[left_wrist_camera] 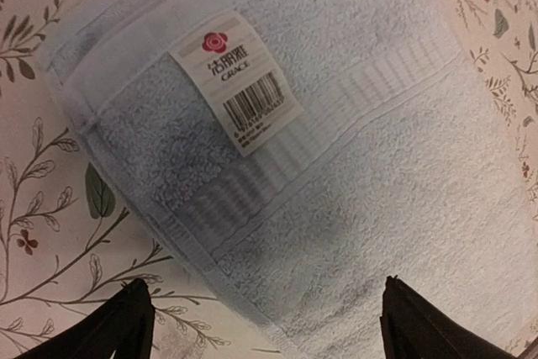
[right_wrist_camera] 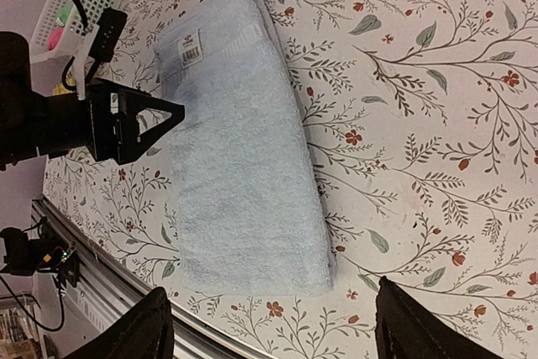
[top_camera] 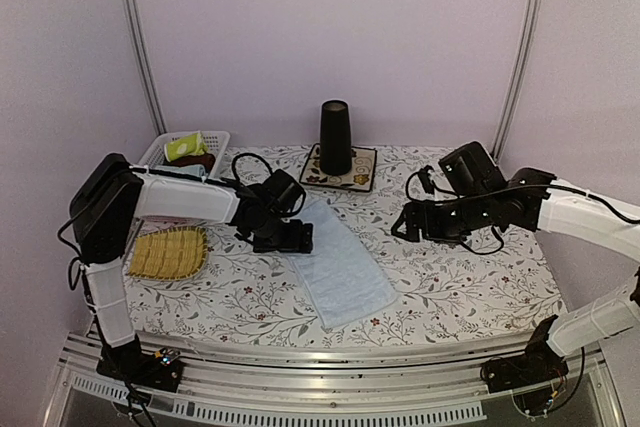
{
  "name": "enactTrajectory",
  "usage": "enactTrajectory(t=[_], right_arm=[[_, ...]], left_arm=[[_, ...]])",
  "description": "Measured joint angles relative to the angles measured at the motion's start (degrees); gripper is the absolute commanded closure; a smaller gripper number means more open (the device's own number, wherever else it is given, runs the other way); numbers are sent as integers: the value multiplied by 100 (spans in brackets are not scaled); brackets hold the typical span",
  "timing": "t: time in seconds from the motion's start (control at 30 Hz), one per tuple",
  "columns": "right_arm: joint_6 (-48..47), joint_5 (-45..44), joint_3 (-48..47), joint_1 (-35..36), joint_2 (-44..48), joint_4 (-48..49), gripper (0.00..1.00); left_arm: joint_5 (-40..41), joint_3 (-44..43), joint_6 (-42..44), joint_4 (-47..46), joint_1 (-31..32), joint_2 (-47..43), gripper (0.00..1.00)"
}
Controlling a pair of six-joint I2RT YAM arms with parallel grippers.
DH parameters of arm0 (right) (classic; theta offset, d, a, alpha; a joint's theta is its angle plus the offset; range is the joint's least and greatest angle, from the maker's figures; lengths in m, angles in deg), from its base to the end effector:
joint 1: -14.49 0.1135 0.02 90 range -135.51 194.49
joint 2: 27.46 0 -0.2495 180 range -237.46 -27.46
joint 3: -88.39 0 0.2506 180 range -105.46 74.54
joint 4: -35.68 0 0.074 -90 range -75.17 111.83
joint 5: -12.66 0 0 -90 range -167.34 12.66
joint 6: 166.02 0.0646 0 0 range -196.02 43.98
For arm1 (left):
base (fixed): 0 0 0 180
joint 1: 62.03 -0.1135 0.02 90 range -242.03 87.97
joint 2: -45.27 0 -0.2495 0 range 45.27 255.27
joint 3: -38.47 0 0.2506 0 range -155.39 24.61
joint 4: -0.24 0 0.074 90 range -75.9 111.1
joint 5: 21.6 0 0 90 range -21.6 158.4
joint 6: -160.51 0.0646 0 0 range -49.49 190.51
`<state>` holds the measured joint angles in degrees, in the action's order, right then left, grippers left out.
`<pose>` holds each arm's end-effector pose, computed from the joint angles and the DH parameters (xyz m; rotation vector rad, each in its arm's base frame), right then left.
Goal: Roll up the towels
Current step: Adjust the towel at the center of the board, then roll the towel at the center of the board.
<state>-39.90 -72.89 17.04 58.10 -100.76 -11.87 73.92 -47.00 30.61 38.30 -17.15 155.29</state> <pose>0.2055 0.2027 0.2387 -0.2041 2.5551 0.6825 0.2857 -0.2757 0.1210 0.0857 2.7026 -0.3479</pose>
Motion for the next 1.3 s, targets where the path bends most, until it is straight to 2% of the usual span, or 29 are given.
enactTrajectory(t=[0.23, 0.43, 0.67, 0.8, 0.87, 1.0, 1.13, 1.3], right_arm=[[-492, -361, -560, -92, 0, -365, 13], [-734, -455, -577, -275, 0, -560, 3], [-1167, -459, -656, -706, -46, -575, 1], [-1696, -466, -697, -855, -83, -367, 1], [-2107, -404, -608, -866, -70, -81, 1], [-2981, 33, 160, -848, 326, 706, 1], [-3912, 402, 1209, -592, 1202, 1469, 1], [-4843, 717, 2063, -114, 2006, 2214, 1]], left_arm=[[-76, -116, -68, -289, -79, 402, 7], [-85, -522, 155, -527, -195, 761, 8], [-402, -1716, 737, -767, -358, 1659, 10], [-601, -2706, 1056, -719, -393, 2297, 4], [-612, -2806, 1200, -686, -398, 2358, 3], [-509, -1912, 1504, -645, -431, 1655, 3], [-439, -699, 1974, -684, -448, 299, 3], [-678, 839, 2809, -1440, -330, -1552, 3]])
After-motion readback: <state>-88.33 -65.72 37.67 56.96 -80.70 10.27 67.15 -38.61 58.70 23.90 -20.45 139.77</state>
